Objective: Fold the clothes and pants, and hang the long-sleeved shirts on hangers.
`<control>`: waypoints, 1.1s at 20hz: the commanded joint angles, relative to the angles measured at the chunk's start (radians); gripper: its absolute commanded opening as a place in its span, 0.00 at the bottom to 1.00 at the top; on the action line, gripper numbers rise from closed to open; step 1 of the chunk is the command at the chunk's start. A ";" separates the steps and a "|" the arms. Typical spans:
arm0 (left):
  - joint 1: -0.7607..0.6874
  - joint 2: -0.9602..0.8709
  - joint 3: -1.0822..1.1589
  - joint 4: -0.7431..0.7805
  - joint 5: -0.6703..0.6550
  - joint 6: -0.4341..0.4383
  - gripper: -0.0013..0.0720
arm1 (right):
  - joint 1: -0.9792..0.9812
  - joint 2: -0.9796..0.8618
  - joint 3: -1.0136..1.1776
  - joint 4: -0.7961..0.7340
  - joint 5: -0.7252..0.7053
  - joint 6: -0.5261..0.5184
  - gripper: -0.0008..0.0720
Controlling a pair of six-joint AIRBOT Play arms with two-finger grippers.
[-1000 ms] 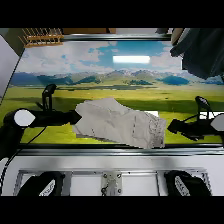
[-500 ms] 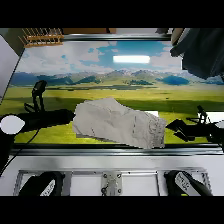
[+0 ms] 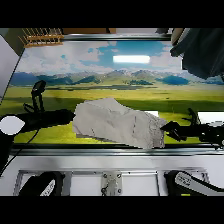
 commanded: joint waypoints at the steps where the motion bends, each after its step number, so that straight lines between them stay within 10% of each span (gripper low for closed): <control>1: -0.001 0.000 0.001 0.000 0.000 -0.001 0.08 | 0.037 -0.053 -0.001 0.071 0.008 -0.053 1.00; 14: -0.001 0.000 0.001 0.001 -0.007 -0.001 0.08 | 0.309 -0.085 0.000 0.101 -0.008 -0.053 0.97; 15: -0.001 0.000 0.001 0.001 -0.007 -0.001 0.08 | 0.332 -0.085 0.000 0.101 -0.008 -0.053 0.92; 17: -0.001 0.000 0.000 0.001 -0.007 -0.001 0.08 | 0.371 -0.085 0.000 0.105 -0.008 -0.053 0.47; 19: -0.001 0.000 0.000 0.001 -0.007 -0.001 0.08 | 0.396 -0.084 0.000 0.117 -0.008 -0.062 0.41; 21: -0.001 0.000 0.001 0.001 -0.007 -0.001 0.08 | 0.405 -0.084 0.002 0.147 -0.010 -0.068 0.05; 22: -0.001 0.000 0.000 0.001 -0.007 -0.001 0.08 | 0.405 -0.082 0.006 0.162 -0.012 -0.068 0.04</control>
